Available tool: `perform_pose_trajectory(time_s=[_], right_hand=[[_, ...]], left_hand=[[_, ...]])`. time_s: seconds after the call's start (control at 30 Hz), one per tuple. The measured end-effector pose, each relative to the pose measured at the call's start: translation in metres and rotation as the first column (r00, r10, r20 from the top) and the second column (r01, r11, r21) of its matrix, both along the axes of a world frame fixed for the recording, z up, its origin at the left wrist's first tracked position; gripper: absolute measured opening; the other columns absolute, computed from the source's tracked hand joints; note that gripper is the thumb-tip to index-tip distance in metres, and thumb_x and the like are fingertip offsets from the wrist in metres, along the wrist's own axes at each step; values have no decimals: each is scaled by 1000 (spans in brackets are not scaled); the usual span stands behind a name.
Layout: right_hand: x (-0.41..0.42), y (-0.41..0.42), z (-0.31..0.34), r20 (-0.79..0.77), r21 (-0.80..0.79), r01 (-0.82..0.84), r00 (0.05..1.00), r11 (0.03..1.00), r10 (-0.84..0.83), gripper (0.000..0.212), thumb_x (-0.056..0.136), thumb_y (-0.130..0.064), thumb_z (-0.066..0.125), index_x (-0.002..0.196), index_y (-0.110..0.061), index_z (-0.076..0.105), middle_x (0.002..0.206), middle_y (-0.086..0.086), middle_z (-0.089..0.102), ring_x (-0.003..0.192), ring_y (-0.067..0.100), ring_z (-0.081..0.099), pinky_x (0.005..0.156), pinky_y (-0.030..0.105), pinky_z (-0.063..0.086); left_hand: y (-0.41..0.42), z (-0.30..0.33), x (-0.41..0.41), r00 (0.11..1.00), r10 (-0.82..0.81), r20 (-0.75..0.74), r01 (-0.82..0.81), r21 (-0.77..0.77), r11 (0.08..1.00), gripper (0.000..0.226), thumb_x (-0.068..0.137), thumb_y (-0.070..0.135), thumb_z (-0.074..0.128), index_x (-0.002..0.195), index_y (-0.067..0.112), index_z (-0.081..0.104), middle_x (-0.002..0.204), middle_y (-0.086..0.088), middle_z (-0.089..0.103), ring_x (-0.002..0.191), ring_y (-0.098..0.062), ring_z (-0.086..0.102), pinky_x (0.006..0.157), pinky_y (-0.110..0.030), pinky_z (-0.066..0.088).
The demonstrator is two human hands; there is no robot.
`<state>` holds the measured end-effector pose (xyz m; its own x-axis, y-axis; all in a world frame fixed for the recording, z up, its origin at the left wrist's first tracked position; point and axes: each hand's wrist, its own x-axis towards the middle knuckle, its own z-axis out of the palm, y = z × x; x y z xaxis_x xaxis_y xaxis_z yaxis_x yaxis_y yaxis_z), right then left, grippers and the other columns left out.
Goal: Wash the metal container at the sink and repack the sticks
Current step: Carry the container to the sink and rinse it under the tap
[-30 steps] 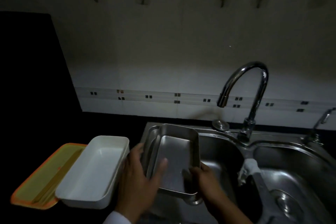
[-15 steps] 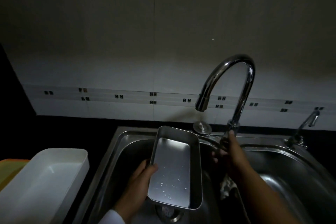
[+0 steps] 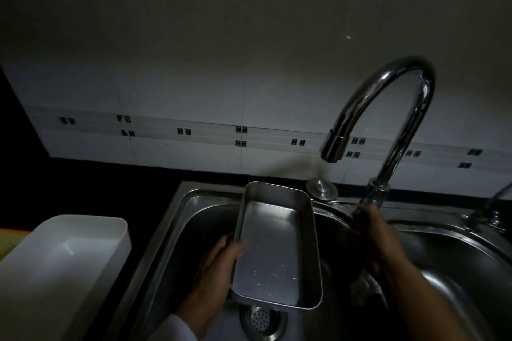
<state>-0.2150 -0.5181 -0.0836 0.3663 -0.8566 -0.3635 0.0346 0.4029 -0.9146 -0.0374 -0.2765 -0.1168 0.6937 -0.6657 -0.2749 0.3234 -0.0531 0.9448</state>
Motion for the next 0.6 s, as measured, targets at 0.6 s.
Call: perform_pose_trajectory(time_s=[0.6], right_hand=[[-5, 0, -5, -23, -68, -28, 999, 997, 26, 23, 92, -42, 56, 82, -20, 57, 72, 3, 49, 65, 20, 46, 62, 35, 40]], left_hand=[[7, 11, -12, 996, -85, 24, 84, 46, 995, 19, 96, 32, 67, 109, 29, 80, 104, 10, 83, 100, -8, 76, 92, -36, 55]])
